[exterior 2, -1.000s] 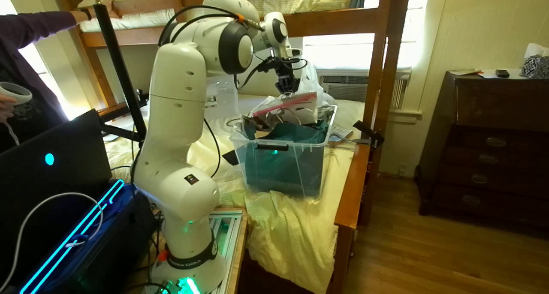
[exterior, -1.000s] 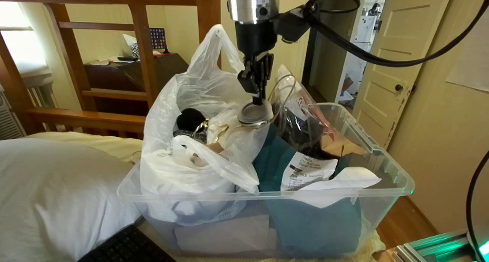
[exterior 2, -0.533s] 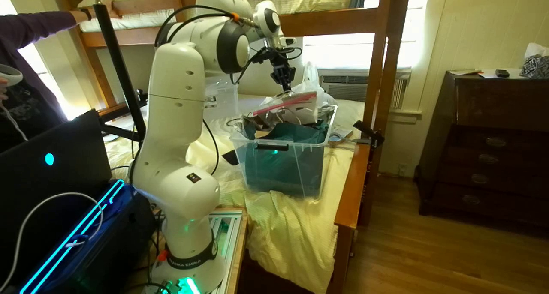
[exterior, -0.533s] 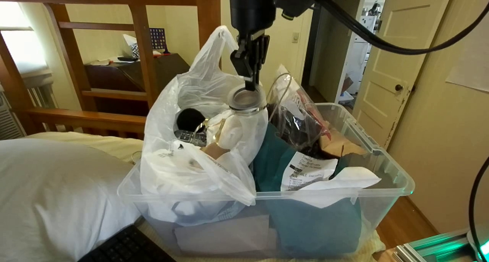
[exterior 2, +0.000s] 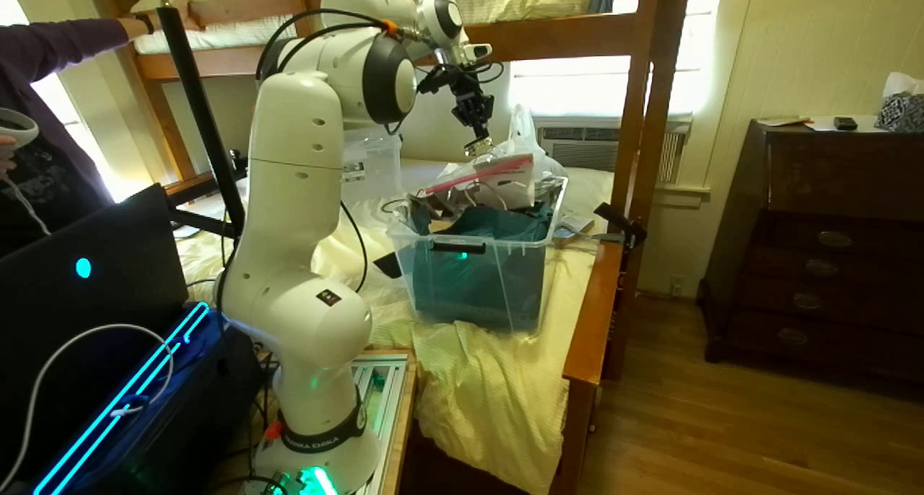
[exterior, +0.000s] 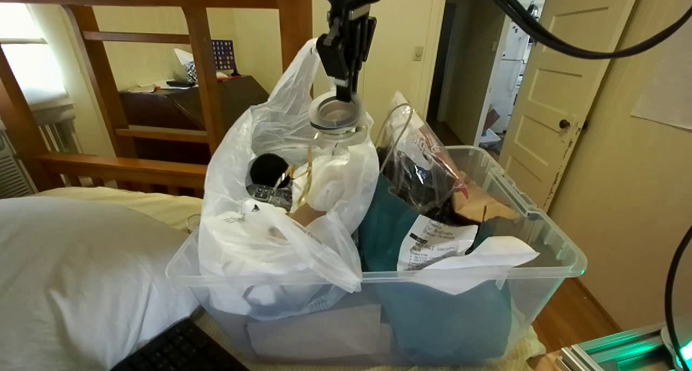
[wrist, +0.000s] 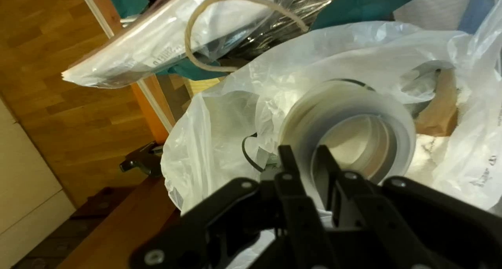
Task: Put the ribbon inside the plastic bag
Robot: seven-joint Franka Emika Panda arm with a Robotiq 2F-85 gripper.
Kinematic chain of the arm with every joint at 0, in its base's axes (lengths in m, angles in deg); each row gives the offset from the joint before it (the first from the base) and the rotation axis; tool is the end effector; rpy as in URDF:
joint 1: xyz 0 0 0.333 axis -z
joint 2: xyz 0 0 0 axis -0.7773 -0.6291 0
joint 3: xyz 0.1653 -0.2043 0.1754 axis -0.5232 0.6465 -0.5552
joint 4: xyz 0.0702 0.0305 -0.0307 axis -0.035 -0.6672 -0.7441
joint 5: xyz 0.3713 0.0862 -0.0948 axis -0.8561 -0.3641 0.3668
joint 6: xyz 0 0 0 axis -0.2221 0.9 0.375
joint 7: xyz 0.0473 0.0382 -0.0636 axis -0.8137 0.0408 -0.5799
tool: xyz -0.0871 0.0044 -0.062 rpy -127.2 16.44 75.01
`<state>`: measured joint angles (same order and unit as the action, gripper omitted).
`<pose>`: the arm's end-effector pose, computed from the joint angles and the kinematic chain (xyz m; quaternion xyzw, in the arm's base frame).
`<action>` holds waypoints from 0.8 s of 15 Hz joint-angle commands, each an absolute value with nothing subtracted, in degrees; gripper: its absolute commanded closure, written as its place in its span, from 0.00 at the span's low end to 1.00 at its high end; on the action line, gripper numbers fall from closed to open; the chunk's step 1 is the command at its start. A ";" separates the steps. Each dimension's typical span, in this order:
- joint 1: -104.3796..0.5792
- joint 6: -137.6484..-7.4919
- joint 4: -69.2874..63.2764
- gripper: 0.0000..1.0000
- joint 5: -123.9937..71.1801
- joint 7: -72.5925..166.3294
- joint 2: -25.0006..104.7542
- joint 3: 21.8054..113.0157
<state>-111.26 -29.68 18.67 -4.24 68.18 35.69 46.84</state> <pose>0.2286 0.6226 0.5795 0.8920 0.4197 0.1362 0.0985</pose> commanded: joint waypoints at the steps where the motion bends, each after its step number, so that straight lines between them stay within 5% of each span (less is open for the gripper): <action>1: -111.31 -31.63 20.24 0.96 -3.68 67.20 35.06 46.75; 12: -107.98 -71.80 3.35 0.96 -11.27 70.81 48.11 45.54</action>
<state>-109.52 -63.26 11.64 -9.33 69.11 41.83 45.83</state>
